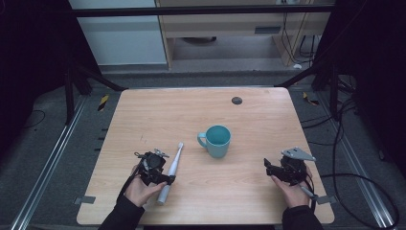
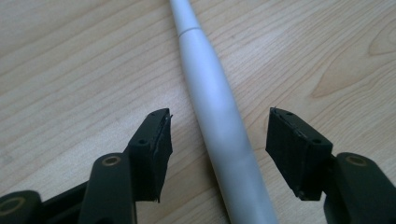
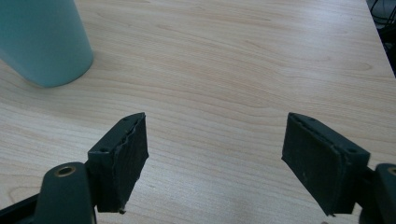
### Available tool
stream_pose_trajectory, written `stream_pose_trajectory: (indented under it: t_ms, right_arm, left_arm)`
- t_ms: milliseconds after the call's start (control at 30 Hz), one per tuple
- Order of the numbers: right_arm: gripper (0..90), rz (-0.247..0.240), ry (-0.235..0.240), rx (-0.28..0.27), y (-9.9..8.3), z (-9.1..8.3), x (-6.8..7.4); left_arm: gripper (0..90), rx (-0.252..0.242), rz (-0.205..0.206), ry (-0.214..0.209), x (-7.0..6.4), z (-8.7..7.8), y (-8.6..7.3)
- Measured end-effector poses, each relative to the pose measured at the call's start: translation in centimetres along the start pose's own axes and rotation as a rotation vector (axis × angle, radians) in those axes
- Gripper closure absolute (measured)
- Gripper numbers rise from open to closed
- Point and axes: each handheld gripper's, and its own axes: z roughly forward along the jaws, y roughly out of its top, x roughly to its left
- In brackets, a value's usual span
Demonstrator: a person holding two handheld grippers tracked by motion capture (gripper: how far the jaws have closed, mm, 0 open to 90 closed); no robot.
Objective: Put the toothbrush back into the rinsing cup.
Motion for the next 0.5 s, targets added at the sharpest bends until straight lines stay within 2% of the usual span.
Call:
stream_pose_trajectory:
  t_ms: [333, 500]
  right_arm:
    - [22.5, 0.002, 0.003, 0.005, 0.00, 0.07, -0.01]
    - [22.6, 0.003, 0.003, 0.004, 0.01, 0.05, -0.04]
  left_arm:
    - [51.0, 0.043, -0.026, -0.023, -0.01, 0.87, 0.22]
    - [56.4, 0.044, -0.043, -0.034, 0.11, 1.06, 0.35]
